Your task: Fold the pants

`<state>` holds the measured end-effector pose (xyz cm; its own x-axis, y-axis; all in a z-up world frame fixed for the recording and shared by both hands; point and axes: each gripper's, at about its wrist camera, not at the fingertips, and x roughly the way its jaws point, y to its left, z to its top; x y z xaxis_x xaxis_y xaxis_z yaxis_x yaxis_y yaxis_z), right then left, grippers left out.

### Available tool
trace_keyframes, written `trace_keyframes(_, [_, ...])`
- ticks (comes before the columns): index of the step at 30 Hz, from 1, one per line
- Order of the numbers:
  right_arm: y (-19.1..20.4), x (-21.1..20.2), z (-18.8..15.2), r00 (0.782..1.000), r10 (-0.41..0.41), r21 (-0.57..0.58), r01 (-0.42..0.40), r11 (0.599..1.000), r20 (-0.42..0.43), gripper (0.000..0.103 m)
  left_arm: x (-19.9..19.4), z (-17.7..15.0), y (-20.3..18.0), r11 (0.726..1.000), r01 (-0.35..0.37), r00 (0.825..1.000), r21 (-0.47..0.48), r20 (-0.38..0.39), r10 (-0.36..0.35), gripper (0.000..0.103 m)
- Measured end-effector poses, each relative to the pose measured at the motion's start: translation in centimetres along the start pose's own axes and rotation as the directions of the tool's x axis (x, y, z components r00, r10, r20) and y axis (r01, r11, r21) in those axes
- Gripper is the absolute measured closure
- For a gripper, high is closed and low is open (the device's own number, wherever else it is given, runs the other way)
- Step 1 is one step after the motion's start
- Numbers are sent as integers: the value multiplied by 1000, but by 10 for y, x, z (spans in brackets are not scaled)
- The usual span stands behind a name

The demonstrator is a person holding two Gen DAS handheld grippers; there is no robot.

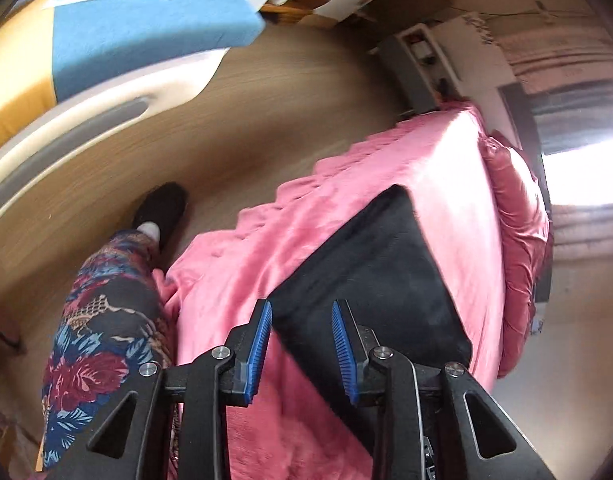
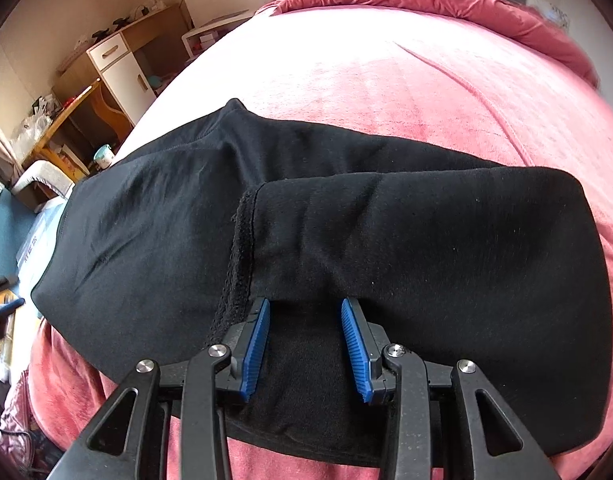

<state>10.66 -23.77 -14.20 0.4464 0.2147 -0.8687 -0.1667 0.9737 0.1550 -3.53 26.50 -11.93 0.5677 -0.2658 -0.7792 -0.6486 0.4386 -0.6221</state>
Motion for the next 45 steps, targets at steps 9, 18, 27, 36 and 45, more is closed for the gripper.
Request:
trace_keyframes(9, [1, -1, 0, 1000, 9, -4, -9, 1000, 4, 56, 34, -2, 10, 999, 9, 997, -49, -78, -13, 72])
trace_keyframes(18, [10, -8, 5, 999, -36, -35, 36, 999, 6, 55, 27, -3, -5, 997, 51, 999, 49, -10, -51, 89])
trace_keyframes(27, [75, -61, 23, 974, 210, -256, -184, 949, 79, 47, -14, -22, -105, 901, 176, 982, 397, -12, -187, 90])
trace_keyframes(36, [170, -56, 41, 915, 403, -429, -360, 829, 11, 43, -16, -62, -182, 738, 254, 967, 625, -144, -211, 91])
trace_keyframes(45, [188, -52, 60, 907, 418, -452, -355, 818, 45, 50, -17, -89, -221, 603, 286, 958, 745, -221, -181, 91])
